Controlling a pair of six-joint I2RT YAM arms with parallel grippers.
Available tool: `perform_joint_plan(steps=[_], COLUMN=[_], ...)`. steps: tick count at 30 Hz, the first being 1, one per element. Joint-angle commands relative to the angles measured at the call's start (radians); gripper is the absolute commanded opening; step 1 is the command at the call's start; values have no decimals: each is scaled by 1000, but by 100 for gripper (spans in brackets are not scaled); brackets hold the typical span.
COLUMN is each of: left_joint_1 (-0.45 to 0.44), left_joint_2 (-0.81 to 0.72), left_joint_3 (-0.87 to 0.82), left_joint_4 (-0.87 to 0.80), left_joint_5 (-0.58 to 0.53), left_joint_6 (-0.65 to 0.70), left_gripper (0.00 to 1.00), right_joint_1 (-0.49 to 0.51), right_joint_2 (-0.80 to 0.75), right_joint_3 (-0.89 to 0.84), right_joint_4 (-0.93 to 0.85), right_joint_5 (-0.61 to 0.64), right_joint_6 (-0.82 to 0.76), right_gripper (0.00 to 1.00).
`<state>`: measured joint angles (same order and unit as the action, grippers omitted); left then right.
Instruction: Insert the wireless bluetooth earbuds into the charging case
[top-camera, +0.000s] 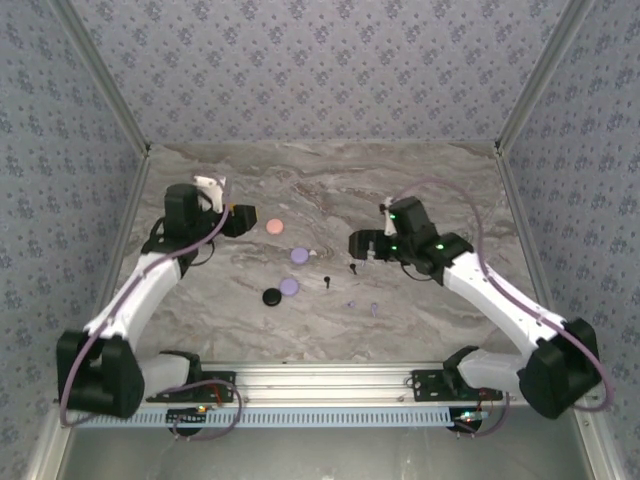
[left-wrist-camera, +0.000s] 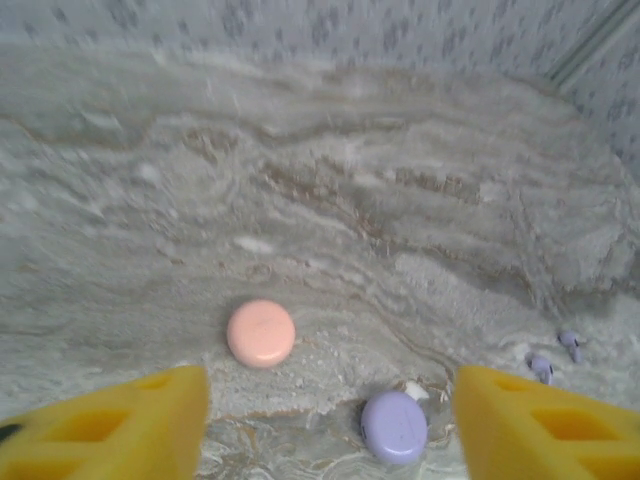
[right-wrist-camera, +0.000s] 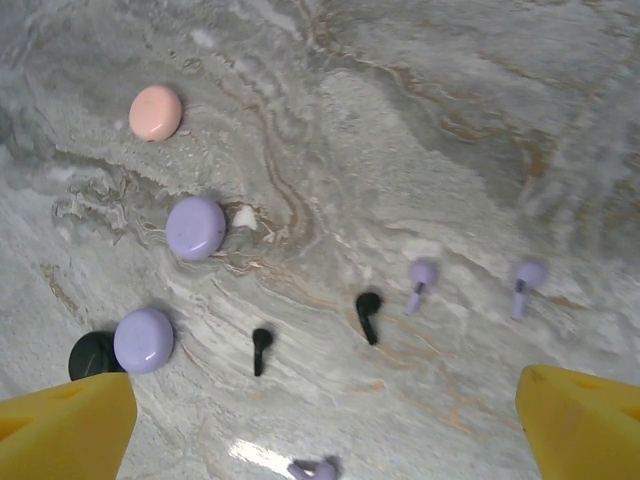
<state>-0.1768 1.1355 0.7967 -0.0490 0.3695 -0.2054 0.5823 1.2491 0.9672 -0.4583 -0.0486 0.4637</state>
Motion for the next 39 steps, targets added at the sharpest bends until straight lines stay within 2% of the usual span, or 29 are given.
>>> perform_joint_plan(steps=[1,5,10,22,27,32,39], left_joint_1=[0,3,6,11,11,11,11], left_joint_2=[-130,-237,-310,-361,-356,-345,-332], left_joint_3=[-77,-124,-170,-186,-179,-178,-173], left_joint_4=[102,64,11,-61,-73,-66,-61], left_joint_5=[-98,-119,-146,-167,-166,-165,-163], left_joint_6=[-51,-52,-54,-43,-43,-51,-59], left_gripper=[76,90,99,99,99,99,99], right_joint_1=[77,158,220,268,282,283,281], right_joint_2=[128,296,484,840,906,910,886], right_joint_3=[101,193,327,617,665,639,591], right_joint_4=[-19,14,55,-31,-72,-76,-85], right_joint_5=[124,148,156,176,214,222,217], right_joint_6=[21,76,83,44,32,32,23], right_gripper=[100,100,100,95,94,90,78])
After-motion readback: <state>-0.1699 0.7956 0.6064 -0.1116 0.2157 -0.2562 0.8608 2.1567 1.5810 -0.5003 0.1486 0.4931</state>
